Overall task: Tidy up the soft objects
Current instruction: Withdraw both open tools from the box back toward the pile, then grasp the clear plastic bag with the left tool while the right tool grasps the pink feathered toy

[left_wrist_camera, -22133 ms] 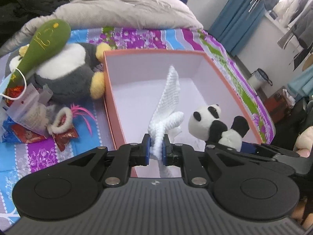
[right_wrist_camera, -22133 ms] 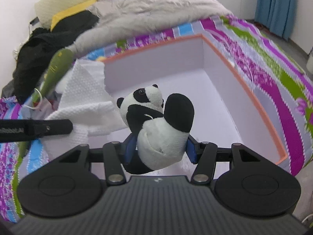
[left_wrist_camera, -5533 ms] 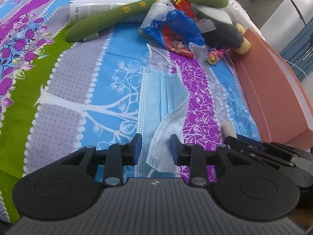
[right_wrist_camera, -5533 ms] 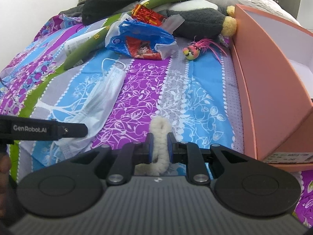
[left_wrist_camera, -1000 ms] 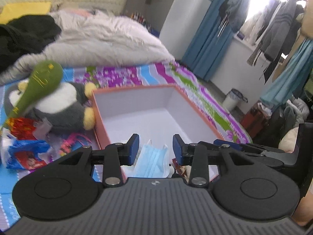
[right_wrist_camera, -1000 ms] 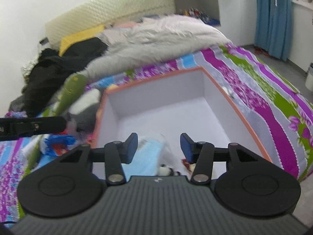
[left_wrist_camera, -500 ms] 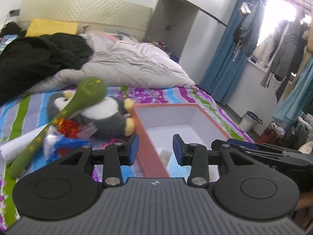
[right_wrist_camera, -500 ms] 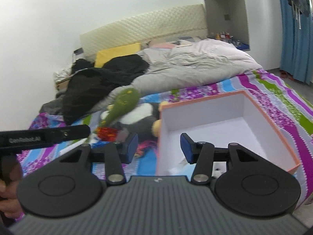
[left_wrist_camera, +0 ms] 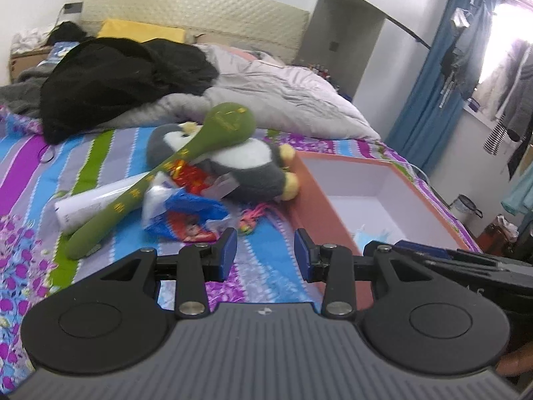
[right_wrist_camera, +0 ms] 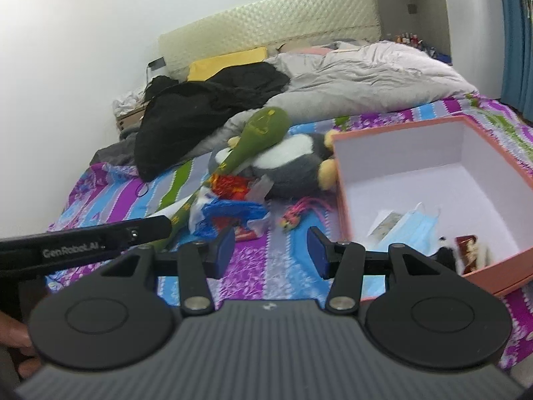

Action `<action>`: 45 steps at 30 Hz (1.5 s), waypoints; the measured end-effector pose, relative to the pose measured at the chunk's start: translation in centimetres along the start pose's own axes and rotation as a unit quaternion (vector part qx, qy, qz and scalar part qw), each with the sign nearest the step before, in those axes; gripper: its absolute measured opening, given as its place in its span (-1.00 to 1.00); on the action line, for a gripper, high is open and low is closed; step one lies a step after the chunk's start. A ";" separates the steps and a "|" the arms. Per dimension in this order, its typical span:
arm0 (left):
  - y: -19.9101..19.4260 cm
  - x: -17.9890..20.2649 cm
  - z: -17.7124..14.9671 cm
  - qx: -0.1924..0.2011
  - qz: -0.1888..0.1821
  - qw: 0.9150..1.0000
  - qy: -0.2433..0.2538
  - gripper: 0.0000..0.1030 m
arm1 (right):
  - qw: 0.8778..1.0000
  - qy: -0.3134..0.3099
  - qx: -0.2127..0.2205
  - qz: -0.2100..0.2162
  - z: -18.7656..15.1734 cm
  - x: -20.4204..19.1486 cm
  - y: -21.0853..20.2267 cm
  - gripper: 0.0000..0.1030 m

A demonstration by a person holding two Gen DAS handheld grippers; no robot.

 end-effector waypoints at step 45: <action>21.8 -15.4 -2.4 -0.033 0.113 0.993 -0.026 -0.05 | 0.994 -0.016 -0.076 -0.075 -3.4 3.4 25.1 -0.02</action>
Point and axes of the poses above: each gripper's, at about its wrist camera, not at the fingertips, and y roughly the way its jaws point, x to its right, z to its top, the point moved 10 cm from there along y, roughly the way its jaws point, and after that the axes turned 3 degrees about z, right-handed, at the moved point
